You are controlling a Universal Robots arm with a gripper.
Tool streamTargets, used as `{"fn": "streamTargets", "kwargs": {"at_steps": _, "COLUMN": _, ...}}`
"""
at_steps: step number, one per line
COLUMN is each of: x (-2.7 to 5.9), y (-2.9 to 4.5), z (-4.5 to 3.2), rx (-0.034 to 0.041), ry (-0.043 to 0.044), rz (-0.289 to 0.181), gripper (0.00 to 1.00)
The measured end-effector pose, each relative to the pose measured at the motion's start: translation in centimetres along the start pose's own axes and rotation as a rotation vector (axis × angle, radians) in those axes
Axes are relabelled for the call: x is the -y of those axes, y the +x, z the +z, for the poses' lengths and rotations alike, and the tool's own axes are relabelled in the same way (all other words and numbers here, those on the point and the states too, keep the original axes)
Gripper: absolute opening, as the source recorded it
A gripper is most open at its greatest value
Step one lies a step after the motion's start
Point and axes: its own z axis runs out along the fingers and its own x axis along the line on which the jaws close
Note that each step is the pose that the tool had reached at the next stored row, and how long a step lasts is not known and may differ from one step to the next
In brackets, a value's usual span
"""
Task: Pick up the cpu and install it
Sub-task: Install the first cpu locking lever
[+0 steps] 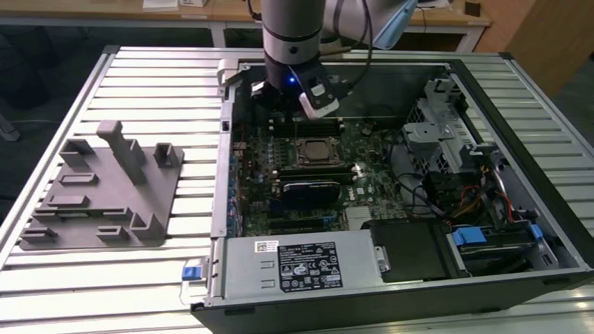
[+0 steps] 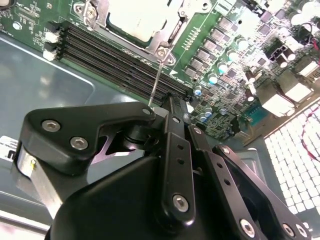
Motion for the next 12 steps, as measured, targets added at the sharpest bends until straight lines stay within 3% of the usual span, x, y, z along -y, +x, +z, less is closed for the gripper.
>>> {"fn": "streamTargets", "kwargs": {"at_steps": 12, "x": -0.1, "y": -1.31, "z": 0.3, "rx": -0.0001, "ry": 0.0001, "rz": 0.0, "gripper": 0.11}}
